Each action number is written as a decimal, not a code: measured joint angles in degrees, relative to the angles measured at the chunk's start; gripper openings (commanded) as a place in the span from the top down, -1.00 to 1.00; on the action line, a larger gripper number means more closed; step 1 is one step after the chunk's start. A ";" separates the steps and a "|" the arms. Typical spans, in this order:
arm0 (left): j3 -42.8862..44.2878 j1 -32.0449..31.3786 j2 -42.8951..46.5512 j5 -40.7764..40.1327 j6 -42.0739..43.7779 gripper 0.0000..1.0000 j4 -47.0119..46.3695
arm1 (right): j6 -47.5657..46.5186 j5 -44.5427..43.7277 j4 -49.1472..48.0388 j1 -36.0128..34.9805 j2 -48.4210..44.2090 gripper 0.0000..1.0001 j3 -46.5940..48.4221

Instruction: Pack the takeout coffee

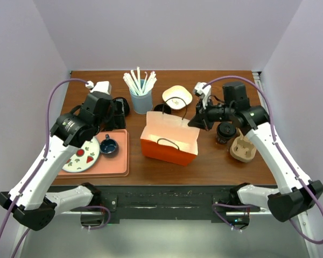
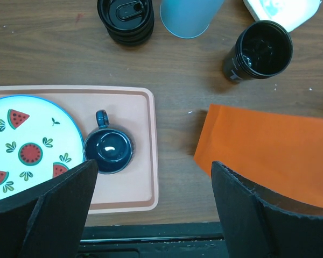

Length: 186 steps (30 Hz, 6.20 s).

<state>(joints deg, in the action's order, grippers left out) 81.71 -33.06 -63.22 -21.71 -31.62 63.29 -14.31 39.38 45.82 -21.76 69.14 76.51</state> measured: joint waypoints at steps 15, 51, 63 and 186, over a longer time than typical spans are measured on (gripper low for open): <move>0.94 0.00 -3.23 3.52 1.40 -0.83 -2.69 | 2.32 -6.67 -3.34 -5.35 7.43 0.14 3.78; -2.34 -3.96 0.04 5.33 8.72 -0.81 -10.45 | 31.61 -57.64 7.54 31.65 9.25 -0.04 -7.10; -2.78 -6.93 0.35 2.05 9.84 -0.81 -10.01 | 22.99 -50.27 0.76 35.56 14.56 0.01 -11.41; -6.88 -2.21 2.40 17.18 3.63 -0.18 -10.69 | 6.95 -21.77 -12.11 -27.08 9.42 0.47 18.29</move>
<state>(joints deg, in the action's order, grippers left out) 74.83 -35.27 -60.82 -4.54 -27.99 52.60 -7.35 17.61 33.71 -48.84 78.56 94.80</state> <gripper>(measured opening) 0.602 0.382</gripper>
